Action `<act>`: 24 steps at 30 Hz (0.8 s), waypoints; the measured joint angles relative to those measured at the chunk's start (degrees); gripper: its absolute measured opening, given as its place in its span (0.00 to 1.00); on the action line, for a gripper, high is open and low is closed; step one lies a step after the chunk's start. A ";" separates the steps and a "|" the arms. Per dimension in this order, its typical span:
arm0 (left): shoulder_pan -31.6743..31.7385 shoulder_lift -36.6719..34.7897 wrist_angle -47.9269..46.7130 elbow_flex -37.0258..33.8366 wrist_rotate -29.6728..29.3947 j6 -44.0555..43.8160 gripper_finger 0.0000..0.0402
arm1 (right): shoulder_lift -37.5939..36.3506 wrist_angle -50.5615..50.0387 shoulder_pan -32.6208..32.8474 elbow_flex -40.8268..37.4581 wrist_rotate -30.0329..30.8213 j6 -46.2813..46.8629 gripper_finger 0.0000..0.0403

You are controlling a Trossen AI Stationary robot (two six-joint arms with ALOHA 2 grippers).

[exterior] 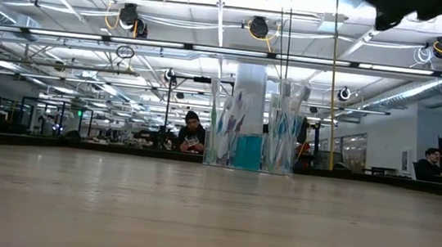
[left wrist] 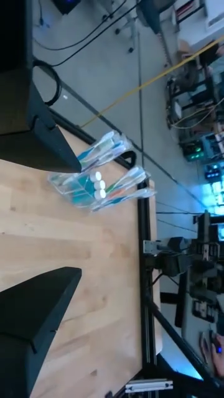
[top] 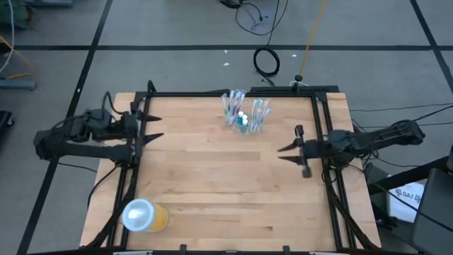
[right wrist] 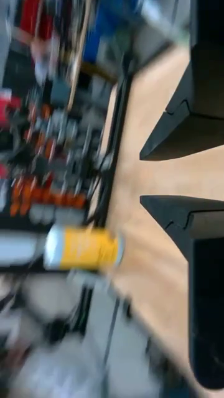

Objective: Pick & Place toothbrushing station
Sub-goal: Return to Home Position

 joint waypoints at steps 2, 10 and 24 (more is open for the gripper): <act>-0.02 -2.90 0.81 -2.22 -0.54 0.70 0.67 | -2.83 -1.45 0.00 0.00 -4.33 2.35 0.22; 0.00 -14.07 3.97 -11.52 -1.45 2.38 0.67 | -13.39 -9.11 0.00 0.00 -10.48 5.01 0.22; -0.02 -25.88 4.73 -20.07 -0.99 3.16 0.67 | -22.64 -10.14 -0.02 -5.12 -10.43 5.45 0.22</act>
